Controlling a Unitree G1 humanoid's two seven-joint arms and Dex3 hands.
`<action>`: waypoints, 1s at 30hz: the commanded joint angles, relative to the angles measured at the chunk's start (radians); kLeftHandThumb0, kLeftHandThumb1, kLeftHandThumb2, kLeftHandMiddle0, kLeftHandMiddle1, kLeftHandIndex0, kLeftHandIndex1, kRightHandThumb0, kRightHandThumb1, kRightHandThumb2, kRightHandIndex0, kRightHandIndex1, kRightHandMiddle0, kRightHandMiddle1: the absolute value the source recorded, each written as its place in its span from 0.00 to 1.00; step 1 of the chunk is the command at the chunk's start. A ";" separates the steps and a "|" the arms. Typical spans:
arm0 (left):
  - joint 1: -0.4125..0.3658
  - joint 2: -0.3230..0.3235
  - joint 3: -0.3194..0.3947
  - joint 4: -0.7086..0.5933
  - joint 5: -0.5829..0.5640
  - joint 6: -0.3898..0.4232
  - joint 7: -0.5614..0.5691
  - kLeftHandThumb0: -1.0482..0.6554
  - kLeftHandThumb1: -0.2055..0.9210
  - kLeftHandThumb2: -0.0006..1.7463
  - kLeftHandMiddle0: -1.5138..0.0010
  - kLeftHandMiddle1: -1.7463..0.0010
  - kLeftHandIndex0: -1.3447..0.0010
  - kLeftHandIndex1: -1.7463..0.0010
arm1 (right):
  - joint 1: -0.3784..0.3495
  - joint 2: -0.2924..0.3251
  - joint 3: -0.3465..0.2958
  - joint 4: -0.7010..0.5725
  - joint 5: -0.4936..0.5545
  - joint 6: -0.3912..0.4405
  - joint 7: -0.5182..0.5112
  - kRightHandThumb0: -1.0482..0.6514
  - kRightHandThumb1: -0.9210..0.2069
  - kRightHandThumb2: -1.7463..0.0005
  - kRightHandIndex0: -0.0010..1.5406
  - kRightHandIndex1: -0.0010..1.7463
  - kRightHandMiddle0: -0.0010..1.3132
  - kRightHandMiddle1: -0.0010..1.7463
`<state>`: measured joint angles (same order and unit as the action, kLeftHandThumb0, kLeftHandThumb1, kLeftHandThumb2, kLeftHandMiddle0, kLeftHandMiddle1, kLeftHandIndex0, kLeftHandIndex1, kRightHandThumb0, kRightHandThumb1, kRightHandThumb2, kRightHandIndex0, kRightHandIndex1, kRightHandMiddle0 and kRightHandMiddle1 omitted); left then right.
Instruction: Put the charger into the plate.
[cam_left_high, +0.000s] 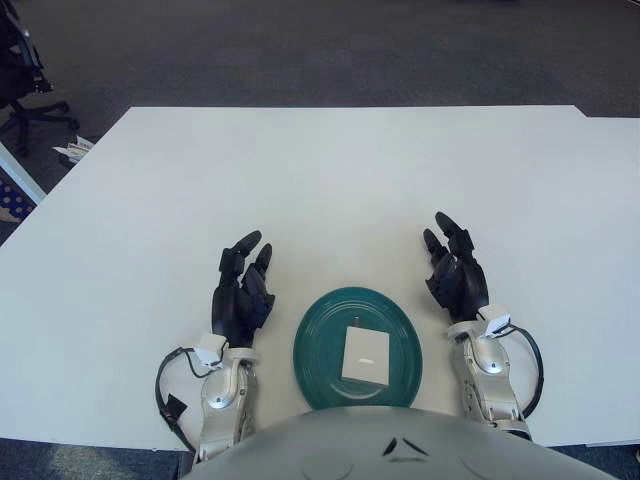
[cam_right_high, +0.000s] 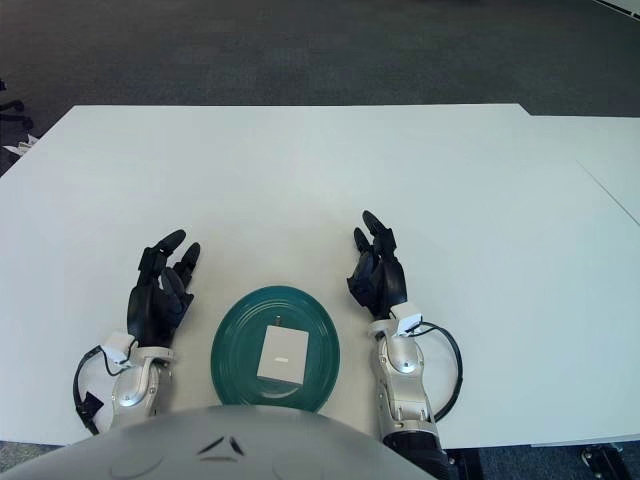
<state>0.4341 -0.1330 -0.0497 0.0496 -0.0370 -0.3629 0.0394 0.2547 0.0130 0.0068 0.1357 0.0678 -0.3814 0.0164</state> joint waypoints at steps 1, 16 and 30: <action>0.030 -0.024 -0.004 0.150 0.010 0.029 0.022 0.04 1.00 0.52 0.66 0.97 0.84 0.45 | 0.109 -0.027 -0.039 0.172 -0.001 0.071 0.003 0.20 0.00 0.49 0.14 0.00 0.00 0.38; 0.046 -0.021 -0.020 0.139 0.017 0.022 0.003 0.04 1.00 0.52 0.68 0.98 0.92 0.46 | 0.118 -0.031 -0.041 0.164 -0.003 0.051 0.022 0.21 0.00 0.50 0.14 0.01 0.00 0.36; 0.077 -0.004 -0.032 0.040 -0.052 0.148 -0.070 0.04 1.00 0.51 0.69 0.98 0.96 0.47 | 0.136 -0.029 -0.037 0.138 -0.016 0.051 0.019 0.21 0.00 0.50 0.15 0.01 0.00 0.36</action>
<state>0.4412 -0.1307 -0.0623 0.0393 -0.0749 -0.2955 -0.0185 0.2587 -0.0026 -0.0097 0.1515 0.0624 -0.4206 0.0435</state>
